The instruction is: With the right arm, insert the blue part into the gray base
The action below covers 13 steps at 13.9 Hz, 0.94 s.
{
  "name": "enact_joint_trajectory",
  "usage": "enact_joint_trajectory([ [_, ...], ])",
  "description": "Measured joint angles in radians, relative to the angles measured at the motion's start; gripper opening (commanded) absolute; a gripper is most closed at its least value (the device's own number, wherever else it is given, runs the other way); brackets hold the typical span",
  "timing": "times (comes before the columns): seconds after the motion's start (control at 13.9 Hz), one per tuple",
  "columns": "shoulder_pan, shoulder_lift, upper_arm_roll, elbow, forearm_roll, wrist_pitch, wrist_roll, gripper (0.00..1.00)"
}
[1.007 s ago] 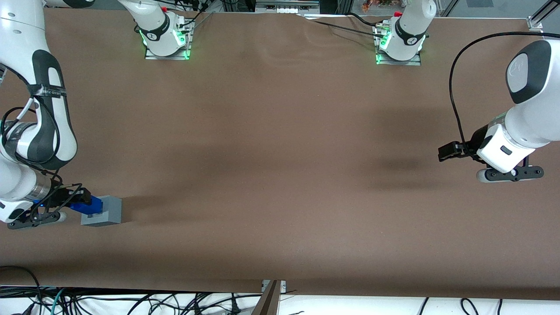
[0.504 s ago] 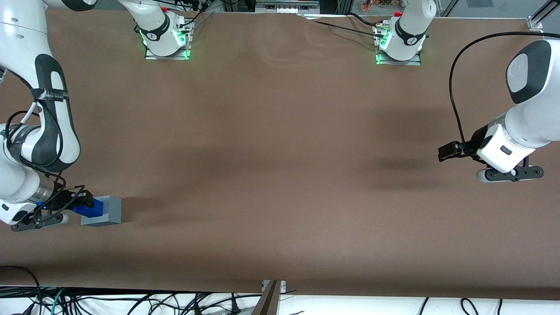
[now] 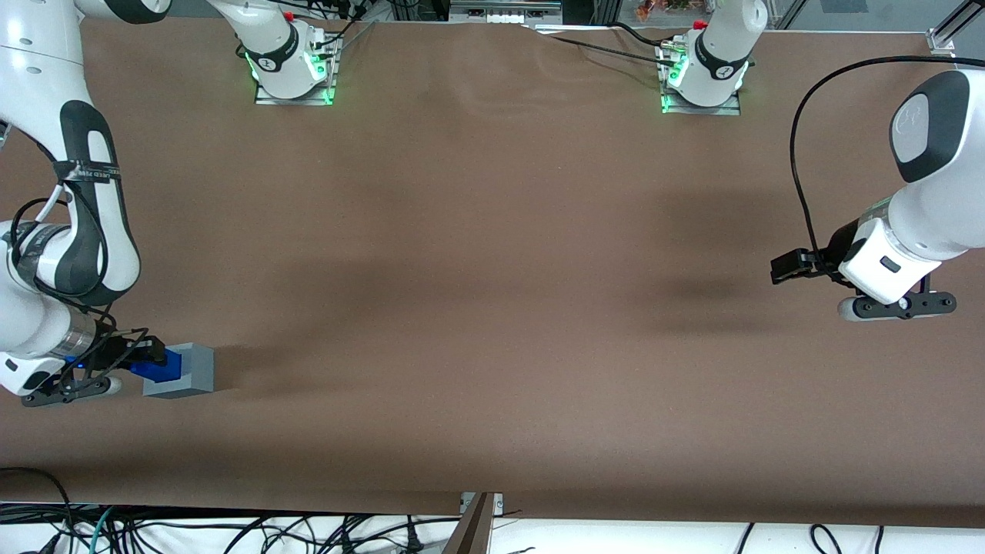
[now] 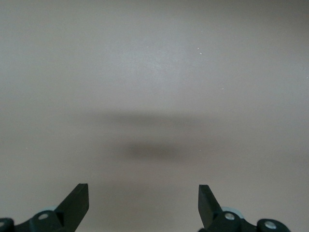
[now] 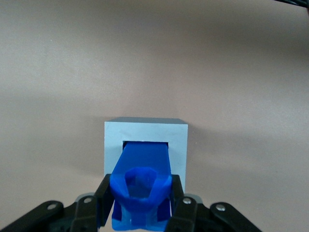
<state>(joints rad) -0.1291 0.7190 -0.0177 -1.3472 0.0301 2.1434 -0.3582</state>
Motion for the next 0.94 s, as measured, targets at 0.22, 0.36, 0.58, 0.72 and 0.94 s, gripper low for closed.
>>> enact_joint_trajectory([
  [0.22, 0.0, 0.0, 0.003, 0.007, 0.0, 0.0, -0.002, 1.0],
  [0.36, 0.0, -0.004, 0.019, 0.05, 0.0, -0.029, -0.004, 1.0],
  [0.58, 0.003, -0.029, 0.05, 0.163, 0.0, -0.199, -0.004, 1.0],
  [0.72, 0.003, -0.062, 0.056, 0.213, 0.0, -0.28, -0.004, 1.0],
  [0.94, 0.011, -0.155, 0.059, 0.236, 0.0, -0.435, -0.007, 1.0],
])
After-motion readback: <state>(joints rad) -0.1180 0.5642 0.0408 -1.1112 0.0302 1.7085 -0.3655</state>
